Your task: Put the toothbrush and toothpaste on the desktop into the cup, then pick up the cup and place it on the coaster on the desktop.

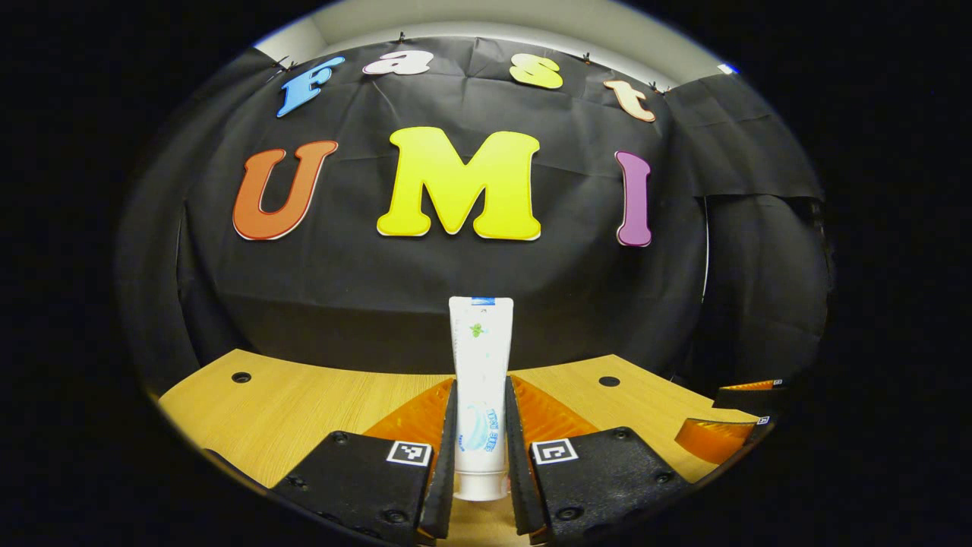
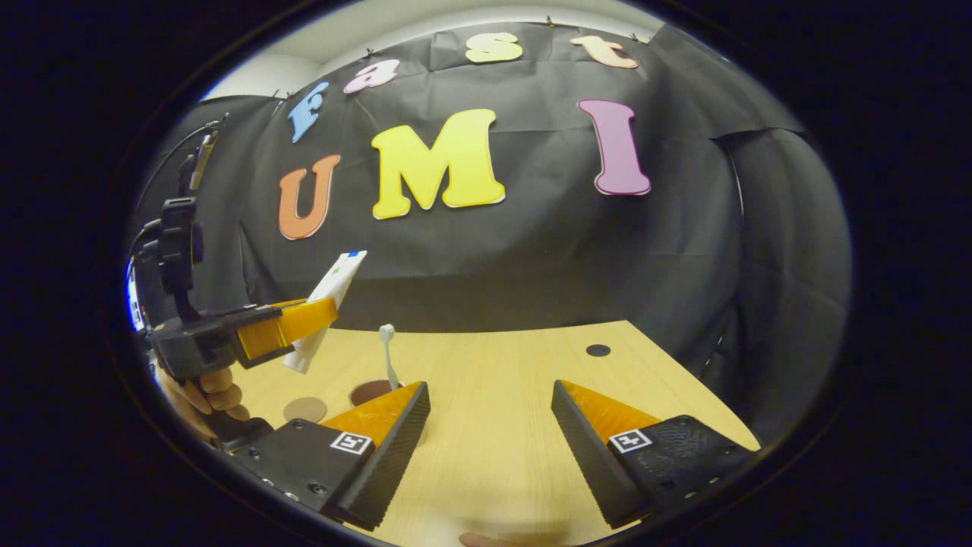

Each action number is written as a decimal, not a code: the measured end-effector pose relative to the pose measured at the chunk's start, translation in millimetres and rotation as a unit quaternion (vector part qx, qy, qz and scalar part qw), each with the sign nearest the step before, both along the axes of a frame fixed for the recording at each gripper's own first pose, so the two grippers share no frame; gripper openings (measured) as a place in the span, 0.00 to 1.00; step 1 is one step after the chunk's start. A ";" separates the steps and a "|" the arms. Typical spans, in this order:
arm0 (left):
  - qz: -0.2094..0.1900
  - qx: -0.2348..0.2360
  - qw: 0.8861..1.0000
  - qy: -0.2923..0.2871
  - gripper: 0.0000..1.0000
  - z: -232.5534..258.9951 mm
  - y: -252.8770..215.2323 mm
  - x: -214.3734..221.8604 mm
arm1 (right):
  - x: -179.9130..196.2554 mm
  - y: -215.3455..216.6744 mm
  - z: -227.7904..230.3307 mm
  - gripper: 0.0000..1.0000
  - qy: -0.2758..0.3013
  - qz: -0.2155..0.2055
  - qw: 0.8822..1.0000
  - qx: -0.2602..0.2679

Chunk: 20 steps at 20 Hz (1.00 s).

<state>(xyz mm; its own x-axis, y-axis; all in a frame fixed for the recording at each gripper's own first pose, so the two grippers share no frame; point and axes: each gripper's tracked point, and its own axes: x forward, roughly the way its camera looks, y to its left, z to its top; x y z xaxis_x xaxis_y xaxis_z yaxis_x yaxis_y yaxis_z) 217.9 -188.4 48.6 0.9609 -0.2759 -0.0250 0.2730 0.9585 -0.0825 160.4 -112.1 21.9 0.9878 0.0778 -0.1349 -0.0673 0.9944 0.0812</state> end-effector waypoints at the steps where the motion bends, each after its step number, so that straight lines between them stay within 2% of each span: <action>1: -0.004 0.002 1.000 0.001 0.34 -1.9 -5.5 1.3 | -0.5 -4.2 -3.4 0.96 0.003 -0.001 1.000 0.002; 4: -0.010 0.002 1.000 0.012 0.34 -10.2 -16.6 6.4 | 0.0 -8.5 -11.6 0.96 0.008 0.001 1.000 0.008; 5: -0.014 0.000 1.000 0.014 0.35 -12.6 -21.2 6.3 | 0.9 -9.1 -12.7 0.93 0.008 0.001 1.000 0.004; 7: -0.020 0.002 1.000 0.023 0.36 -17.7 -27.6 6.6 | 1.0 -8.3 -16.1 0.96 0.010 0.000 1.000 -0.005; 8: -0.021 0.006 0.999 0.026 0.37 -20.2 -28.6 6.3 | 0.1 -6.8 -17.4 0.92 0.010 0.002 1.000 -0.008; 9: -0.019 0.010 0.999 0.027 0.38 -21.7 -29.5 5.6 | -0.8 -5.3 -16.9 0.96 0.010 0.002 1.000 -0.009; 11: -0.022 0.013 0.999 0.024 0.41 -21.0 -30.8 3.9 | -2.8 -3.1 -19.2 0.97 0.011 0.004 1.000 -0.014; 12: -0.026 0.011 0.999 0.028 0.42 -23.4 -32.4 2.7 | -4.1 -2.0 -20.7 0.92 0.013 0.005 1.000 -0.016; 13: -0.021 0.009 0.999 0.024 0.43 -19.9 -29.3 1.6 | -5.3 -0.7 -21.6 0.96 0.017 0.005 1.000 -0.016; 15: -0.014 0.009 1.000 0.008 0.43 -7.3 -22.0 -3.2 | -7.1 2.0 -21.7 0.96 0.018 0.006 1.000 -0.018; 16: -0.015 0.006 1.000 0.001 0.43 -2.6 -21.0 -5.7 | -9.6 1.4 -21.1 0.92 0.017 0.005 1.000 -0.019; 17: -0.018 0.004 1.000 -0.001 0.43 -0.7 -20.0 -9.7 | -11.1 1.9 -20.0 0.96 0.017 0.003 1.000 -0.019; 20: -0.023 0.005 1.000 0.001 0.46 4.6 -11.0 -25.0 | -17.0 11.9 -12.6 0.96 0.014 0.002 1.000 -0.020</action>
<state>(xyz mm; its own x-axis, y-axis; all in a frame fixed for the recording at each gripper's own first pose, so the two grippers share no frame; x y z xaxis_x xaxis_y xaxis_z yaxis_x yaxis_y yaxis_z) 192.9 -199.4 53.2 0.9471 -0.3197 -0.0297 0.3169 0.9456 -0.0742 143.3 -100.2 9.3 0.9834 0.0754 -0.1649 -0.0691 0.9967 0.0437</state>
